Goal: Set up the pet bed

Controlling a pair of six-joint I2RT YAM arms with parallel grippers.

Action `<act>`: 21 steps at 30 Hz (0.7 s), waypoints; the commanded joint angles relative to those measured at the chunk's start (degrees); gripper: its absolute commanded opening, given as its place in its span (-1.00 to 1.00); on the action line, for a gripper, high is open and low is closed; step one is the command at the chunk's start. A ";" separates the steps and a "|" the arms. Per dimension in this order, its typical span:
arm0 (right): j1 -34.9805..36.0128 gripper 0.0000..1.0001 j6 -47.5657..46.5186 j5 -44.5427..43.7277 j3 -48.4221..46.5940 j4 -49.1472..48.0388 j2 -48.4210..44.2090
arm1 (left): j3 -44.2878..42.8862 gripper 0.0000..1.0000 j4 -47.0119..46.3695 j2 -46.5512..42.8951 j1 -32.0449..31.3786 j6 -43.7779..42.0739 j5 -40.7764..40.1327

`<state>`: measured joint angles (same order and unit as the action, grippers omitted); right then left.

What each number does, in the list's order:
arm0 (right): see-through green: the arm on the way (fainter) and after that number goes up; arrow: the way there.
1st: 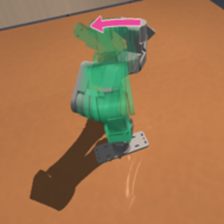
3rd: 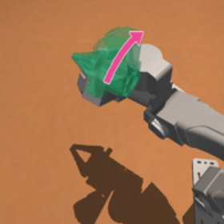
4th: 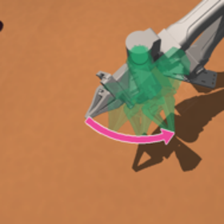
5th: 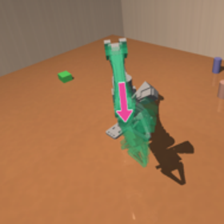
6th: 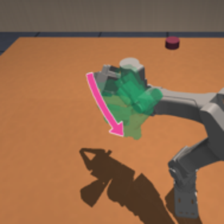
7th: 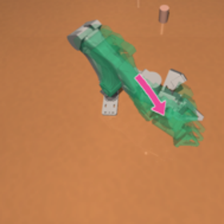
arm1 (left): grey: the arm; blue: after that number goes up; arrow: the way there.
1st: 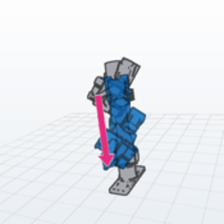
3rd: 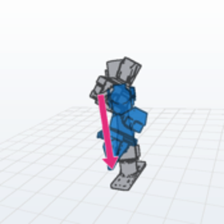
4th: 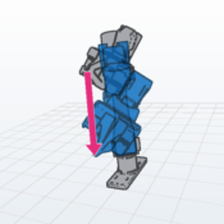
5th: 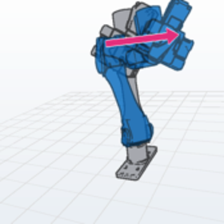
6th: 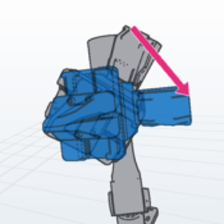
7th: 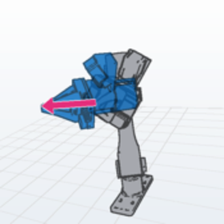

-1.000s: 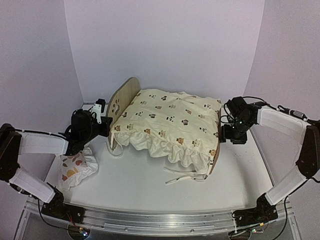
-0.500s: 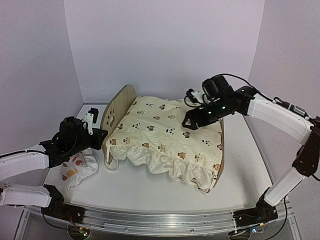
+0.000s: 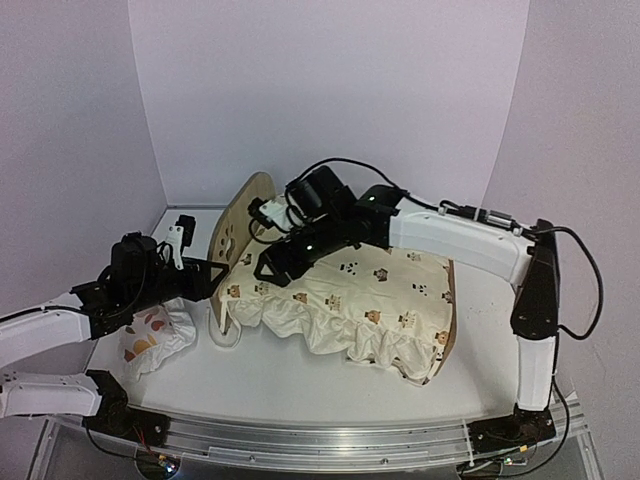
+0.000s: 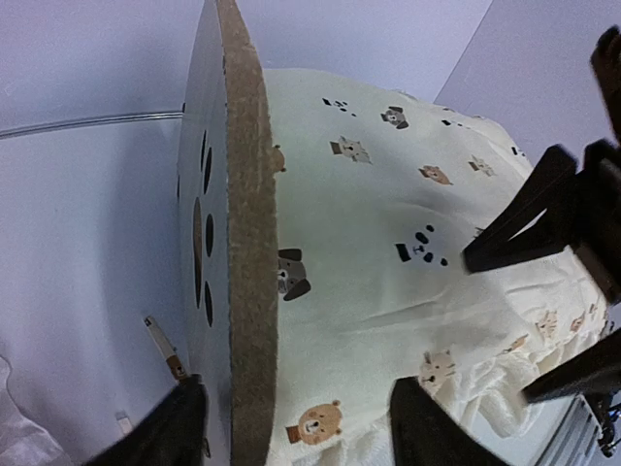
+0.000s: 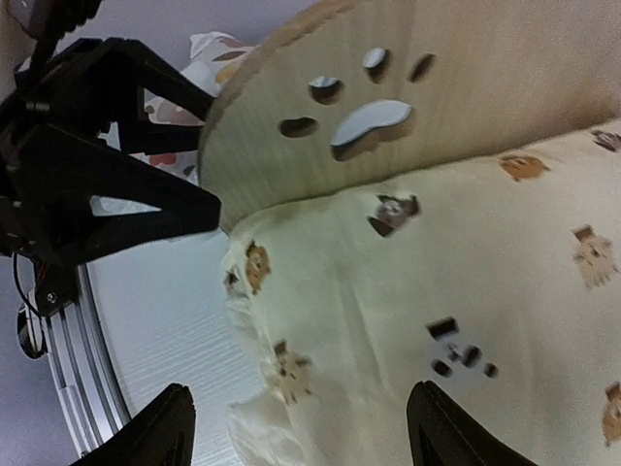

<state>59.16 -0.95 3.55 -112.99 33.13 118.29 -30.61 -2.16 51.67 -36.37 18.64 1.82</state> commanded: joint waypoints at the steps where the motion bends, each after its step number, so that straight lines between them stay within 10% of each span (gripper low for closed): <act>1: 2.11 0.55 -2.51 -2.01 -8.80 -0.79 6.99 | -6.02 0.51 6.99 -5.61 -0.46 0.51 -0.25; 16: 3.98 0.45 -6.58 -12.95 -20.63 -1.53 21.88 | -9.47 0.51 20.55 -14.04 -0.47 4.49 -5.87; 21: 3.96 0.13 -7.75 -14.64 -19.37 -1.95 23.20 | -8.97 0.48 20.75 -15.06 -0.48 4.82 -5.62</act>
<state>62.82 -7.16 -8.31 -131.63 31.40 139.53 -37.04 17.66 37.69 -36.71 22.65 -3.20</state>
